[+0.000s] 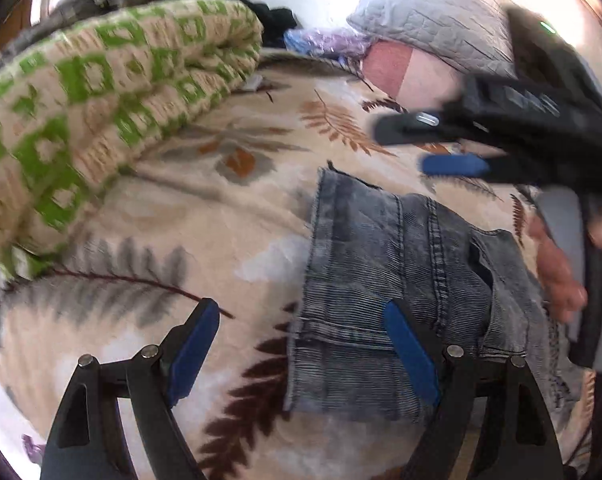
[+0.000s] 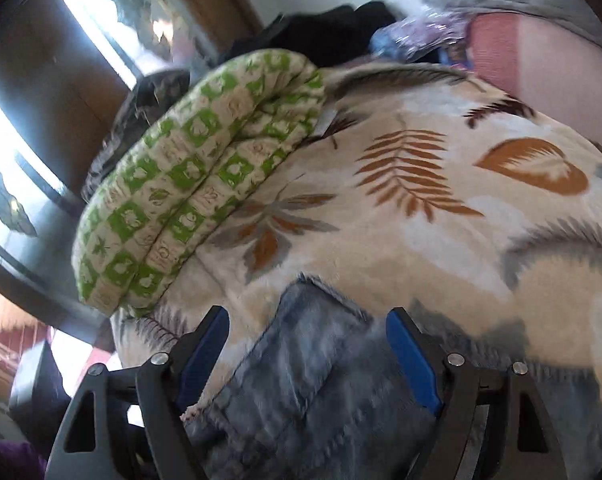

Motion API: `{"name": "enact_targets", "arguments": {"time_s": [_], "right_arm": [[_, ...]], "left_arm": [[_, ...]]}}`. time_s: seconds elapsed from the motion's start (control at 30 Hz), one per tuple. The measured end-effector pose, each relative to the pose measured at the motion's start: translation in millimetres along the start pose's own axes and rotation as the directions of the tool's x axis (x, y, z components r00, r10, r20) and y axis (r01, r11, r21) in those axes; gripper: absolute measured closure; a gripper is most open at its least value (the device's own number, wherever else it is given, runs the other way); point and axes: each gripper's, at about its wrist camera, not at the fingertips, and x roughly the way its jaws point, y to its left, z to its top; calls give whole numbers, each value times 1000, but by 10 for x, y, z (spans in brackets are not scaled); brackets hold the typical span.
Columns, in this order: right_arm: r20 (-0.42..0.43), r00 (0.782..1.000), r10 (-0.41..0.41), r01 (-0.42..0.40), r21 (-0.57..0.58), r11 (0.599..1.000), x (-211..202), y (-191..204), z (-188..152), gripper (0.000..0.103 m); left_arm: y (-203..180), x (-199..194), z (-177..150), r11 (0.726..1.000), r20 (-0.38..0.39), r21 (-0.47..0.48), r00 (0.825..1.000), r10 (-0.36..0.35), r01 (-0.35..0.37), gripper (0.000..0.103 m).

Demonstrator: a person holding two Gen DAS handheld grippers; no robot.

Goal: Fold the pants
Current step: 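Close the left gripper on the shorts' edge and lift it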

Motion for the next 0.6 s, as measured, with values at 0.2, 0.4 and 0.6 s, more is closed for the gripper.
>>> {"name": "enact_targets", "arguments": {"time_s": [0.2, 0.4, 0.6], "right_arm": [[-134, 991, -3, -4, -49, 999, 438, 121, 164, 19], [-176, 984, -15, 12, -20, 1000, 603, 66, 217, 19], [-233, 968, -91, 78, -64, 995, 811, 106, 164, 20]], "left_arm": [[7, 181, -4, 994, -52, -55, 994, -98, 96, 35], [42, 231, -4, 988, -43, -91, 990, -132, 127, 63], [32, 254, 7, 990, -29, -79, 992, -123, 121, 66]]}}
